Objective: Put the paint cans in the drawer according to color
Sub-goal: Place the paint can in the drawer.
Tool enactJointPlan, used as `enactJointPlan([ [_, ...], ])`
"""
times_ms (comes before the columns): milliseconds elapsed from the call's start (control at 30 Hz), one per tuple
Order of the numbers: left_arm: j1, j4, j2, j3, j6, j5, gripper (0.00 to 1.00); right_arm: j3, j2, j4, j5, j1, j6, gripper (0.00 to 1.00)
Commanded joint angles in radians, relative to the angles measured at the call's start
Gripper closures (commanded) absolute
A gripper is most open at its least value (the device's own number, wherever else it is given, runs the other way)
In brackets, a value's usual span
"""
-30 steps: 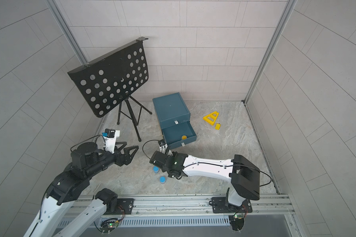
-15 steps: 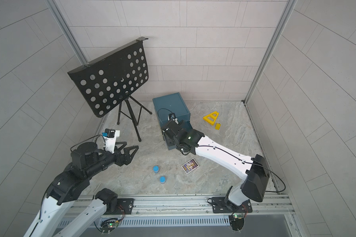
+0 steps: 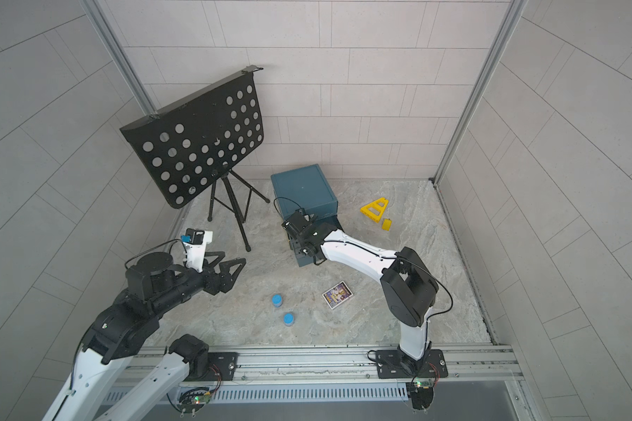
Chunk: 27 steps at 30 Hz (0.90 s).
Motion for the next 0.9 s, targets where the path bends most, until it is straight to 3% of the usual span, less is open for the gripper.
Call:
enactJointPlan([
  [0,0.01,0.026,-0.005,-0.008,-0.004,0.009,0.12,0.0,0.004,0.018,0.007,-0.005,0.005,0.71],
  [67,0.011,0.026,-0.006,-0.008,-0.004,0.011,0.12,0.0,0.012,0.021,0.008,-0.007,0.004,0.69],
  [200,0.013,0.026,-0.008,-0.009,-0.003,0.011,0.12,0.006,0.026,0.02,0.008,-0.01,0.0,0.52],
  [333,0.014,0.026,-0.008,-0.009,-0.004,0.012,0.12,0.001,-0.006,0.016,0.011,-0.008,-0.006,0.43],
  [633,0.019,0.028,-0.006,-0.009,-0.005,0.014,0.12,-0.053,-0.234,-0.025,0.084,0.022,-0.016,0.43],
  [867,0.021,0.027,-0.003,-0.009,-0.005,0.013,0.12,-0.302,-0.471,-0.019,0.086,0.022,0.012,0.51],
])
